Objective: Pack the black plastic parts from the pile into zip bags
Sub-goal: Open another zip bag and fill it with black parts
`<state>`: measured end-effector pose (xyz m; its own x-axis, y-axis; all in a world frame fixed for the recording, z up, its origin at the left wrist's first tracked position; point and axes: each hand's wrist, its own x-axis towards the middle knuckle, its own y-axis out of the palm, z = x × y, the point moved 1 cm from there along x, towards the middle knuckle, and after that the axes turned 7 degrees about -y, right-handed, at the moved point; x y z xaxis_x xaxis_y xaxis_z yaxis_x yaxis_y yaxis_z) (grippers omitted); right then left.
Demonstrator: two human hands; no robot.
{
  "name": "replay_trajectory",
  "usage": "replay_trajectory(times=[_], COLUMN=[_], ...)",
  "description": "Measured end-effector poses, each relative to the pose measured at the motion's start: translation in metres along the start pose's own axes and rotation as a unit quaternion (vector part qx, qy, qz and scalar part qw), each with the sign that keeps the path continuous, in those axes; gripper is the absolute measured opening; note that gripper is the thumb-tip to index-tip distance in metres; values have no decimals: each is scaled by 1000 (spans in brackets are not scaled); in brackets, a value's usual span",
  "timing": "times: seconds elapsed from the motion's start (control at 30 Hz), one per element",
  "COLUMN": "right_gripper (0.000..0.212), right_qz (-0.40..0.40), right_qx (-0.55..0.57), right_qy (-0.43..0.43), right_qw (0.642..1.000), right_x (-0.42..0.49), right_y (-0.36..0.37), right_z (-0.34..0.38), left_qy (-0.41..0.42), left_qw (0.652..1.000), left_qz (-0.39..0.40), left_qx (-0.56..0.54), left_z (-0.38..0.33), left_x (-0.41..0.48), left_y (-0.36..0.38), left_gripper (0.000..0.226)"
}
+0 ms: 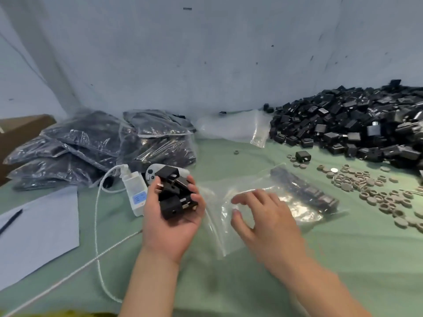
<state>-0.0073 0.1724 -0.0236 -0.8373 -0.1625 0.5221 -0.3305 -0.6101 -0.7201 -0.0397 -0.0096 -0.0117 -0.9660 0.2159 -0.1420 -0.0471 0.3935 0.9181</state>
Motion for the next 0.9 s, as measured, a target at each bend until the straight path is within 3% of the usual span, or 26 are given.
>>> replay_trajectory(times=[0.07,0.13,0.27,0.43,0.6,0.9], right_gripper=[45,54,39,18,10,2], right_qz=[32,47,59,-21,-57,-108], right_qx=[-38,-88,-136,12,68,39], right_qy=[-6,-16,-9,65,129,95], right_qw=[999,995,989,998,988,989], right_x=[-1,-3,-8,-13,-14,-19], right_y=[7,11,19,15,9,7], right_z=[23,39,48,43,34,42], left_qy=[9,12,-17,-26,-22,-48], left_qw=[999,998,997,997,996,996], left_qz=[-38,-61,-56,-64,-78,-68], left_qx=[0,-10,-43,-41,-38,1], left_z=[-6,-6,6,21,28,41], left_x=[-7,-12,-18,-18,-25,-21], left_y=[-9,-14,-15,-9,-8,3], left_gripper=[32,34,31,22,25,21])
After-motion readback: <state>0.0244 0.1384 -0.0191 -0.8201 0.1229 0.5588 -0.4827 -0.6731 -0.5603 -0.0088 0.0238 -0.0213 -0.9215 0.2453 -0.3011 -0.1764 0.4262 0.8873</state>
